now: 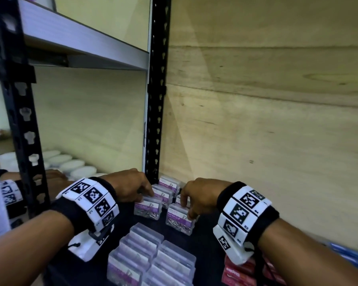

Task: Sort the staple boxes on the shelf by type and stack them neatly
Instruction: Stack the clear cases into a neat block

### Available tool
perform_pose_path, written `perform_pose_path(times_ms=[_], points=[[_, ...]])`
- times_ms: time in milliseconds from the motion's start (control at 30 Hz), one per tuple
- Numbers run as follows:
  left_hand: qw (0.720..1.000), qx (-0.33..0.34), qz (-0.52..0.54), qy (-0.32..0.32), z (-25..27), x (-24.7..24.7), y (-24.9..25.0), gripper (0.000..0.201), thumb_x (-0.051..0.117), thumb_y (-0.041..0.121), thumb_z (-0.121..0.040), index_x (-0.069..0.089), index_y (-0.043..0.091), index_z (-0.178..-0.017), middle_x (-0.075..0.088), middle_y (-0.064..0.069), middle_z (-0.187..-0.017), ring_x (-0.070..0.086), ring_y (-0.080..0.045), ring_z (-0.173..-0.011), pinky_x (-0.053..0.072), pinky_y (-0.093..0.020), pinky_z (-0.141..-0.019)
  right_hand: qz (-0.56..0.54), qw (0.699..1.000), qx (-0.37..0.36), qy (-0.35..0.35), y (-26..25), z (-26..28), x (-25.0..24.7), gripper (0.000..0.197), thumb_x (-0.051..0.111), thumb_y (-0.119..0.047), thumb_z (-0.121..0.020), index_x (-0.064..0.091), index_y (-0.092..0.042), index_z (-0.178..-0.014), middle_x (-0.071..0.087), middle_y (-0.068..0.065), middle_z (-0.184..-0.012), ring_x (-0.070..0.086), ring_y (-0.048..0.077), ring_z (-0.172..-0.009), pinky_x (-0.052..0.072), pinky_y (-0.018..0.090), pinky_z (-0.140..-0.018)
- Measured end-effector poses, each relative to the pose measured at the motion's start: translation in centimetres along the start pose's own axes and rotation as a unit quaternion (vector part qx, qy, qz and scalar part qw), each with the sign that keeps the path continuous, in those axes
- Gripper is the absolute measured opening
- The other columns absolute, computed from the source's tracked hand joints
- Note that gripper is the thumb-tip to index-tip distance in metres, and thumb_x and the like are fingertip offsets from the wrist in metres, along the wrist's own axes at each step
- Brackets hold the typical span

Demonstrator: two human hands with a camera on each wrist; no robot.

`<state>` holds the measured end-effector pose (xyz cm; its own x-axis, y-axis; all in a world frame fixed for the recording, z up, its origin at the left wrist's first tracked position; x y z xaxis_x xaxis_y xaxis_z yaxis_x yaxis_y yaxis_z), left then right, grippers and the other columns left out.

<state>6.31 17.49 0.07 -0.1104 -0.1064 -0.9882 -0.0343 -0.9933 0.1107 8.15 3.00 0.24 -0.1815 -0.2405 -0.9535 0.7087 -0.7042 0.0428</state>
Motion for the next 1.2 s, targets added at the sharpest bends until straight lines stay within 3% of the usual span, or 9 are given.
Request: perform_pose_path(times_ms=[67,167,400,533,667,767,933,1000,1200], points=[[1.0,0.005,0.003,0.003,0.0,0.1,0.0,0.035,0.067,0.017,-0.092,0.068,0.034,-0.123,0.064,0.013,-0.102,0.049,0.005,-0.074,0.031,0.006,-0.059,-0.004,1.0,0.0,0.0,0.1,0.1,0.1,0.041,0.074,-0.03,-0.088,0.064,-0.021,-0.127,0.068,0.0,-0.116,0.058,0.014,-0.089,0.044,0.027,-0.073],[1.0,0.019,0.018,-0.01,0.2,0.4,0.3,0.034,0.068,0.019,-0.091,0.069,0.037,-0.121,0.068,0.013,-0.115,0.054,0.006,-0.082,0.034,0.001,-0.07,-0.014,1.0,0.001,0.0,0.2,0.3,0.2,0.039,0.075,-0.032,-0.086,0.065,-0.022,-0.122,0.07,-0.001,-0.112,0.061,0.014,-0.087,0.043,0.026,-0.067],[0.997,0.039,0.045,-0.041,1.1,0.9,1.8,0.032,0.068,0.017,-0.092,0.07,0.03,-0.121,0.067,0.013,-0.124,0.06,0.003,-0.106,0.043,-0.009,-0.089,-0.033,0.999,-0.011,-0.011,-0.3,1.7,0.8,0.039,0.075,-0.037,-0.085,0.063,-0.027,-0.121,0.067,-0.004,-0.114,0.06,0.016,-0.096,0.047,0.029,-0.081],[0.996,0.048,0.054,-0.051,1.7,0.9,2.7,0.029,0.067,0.017,-0.093,0.072,0.029,-0.118,0.068,0.015,-0.121,0.061,0.001,-0.11,0.047,-0.016,-0.097,-0.047,0.999,-0.019,-0.013,-0.7,2.7,1.1,0.039,0.075,-0.036,-0.086,0.064,-0.026,-0.122,0.065,-0.005,-0.109,0.058,0.014,-0.093,0.045,0.028,-0.08],[0.996,0.055,0.043,-0.057,2.5,0.9,3.6,0.027,0.066,0.019,-0.094,0.072,0.033,-0.117,0.067,0.021,-0.12,0.06,0.002,-0.111,0.047,-0.021,-0.1,-0.059,0.998,-0.021,-0.01,-1.0,3.5,1.4,0.039,0.075,-0.035,-0.086,0.064,-0.027,-0.122,0.062,-0.01,-0.102,0.057,0.012,-0.091,0.046,0.027,-0.078],[0.996,0.057,0.035,-0.062,2.8,1.0,3.9,0.027,0.066,0.02,-0.093,0.072,0.034,-0.116,0.066,0.022,-0.12,0.06,0.002,-0.111,0.047,-0.024,-0.101,-0.057,0.998,-0.025,-0.012,-1.3,4.2,1.5,0.038,0.073,-0.036,-0.087,0.064,-0.027,-0.123,0.065,-0.009,-0.107,0.057,0.011,-0.093,0.046,0.027,-0.08],[0.996,0.064,0.032,-0.06,3.3,0.9,4.3,0.027,0.066,0.018,-0.094,0.072,0.031,-0.117,0.068,0.02,-0.118,0.061,0.003,-0.108,0.045,-0.013,-0.092,-0.056,0.998,-0.031,-0.01,-1.6,5.1,1.6,0.036,0.072,-0.036,-0.089,0.064,-0.027,-0.123,0.067,-0.007,-0.116,0.058,0.012,-0.096,0.047,0.029,-0.084],[0.995,0.062,0.034,-0.064,3.5,1.0,4.3,0.027,0.066,0.019,-0.093,0.072,0.032,-0.117,0.068,0.02,-0.12,0.06,0.003,-0.108,0.045,-0.014,-0.093,-0.06,0.998,-0.032,-0.01,-1.7,5.3,1.6,0.036,0.072,-0.036,-0.089,0.064,-0.026,-0.123,0.068,-0.007,-0.116,0.059,0.012,-0.098,0.047,0.028,-0.084],[0.995,0.064,0.025,-0.07,4.0,1.3,4.6,0.027,0.066,0.021,-0.093,0.072,0.034,-0.116,0.068,0.021,-0.118,0.06,0.005,-0.104,0.047,-0.019,-0.095,-0.056,0.998,-0.038,-0.008,-2.2,6.0,1.7,0.036,0.071,-0.034,-0.09,0.064,-0.024,-0.124,0.067,-0.007,-0.117,0.056,0.009,-0.092,0.041,0.024,-0.072]])
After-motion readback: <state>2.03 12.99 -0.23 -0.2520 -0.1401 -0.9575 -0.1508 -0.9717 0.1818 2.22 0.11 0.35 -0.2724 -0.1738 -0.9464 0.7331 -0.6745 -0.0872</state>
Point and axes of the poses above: each hand's wrist, its own z-axis away from the middle knuckle, its own x-axis out of the palm, y = z × x, the point moved 9 cm from there along -z, towards the middle knuckle
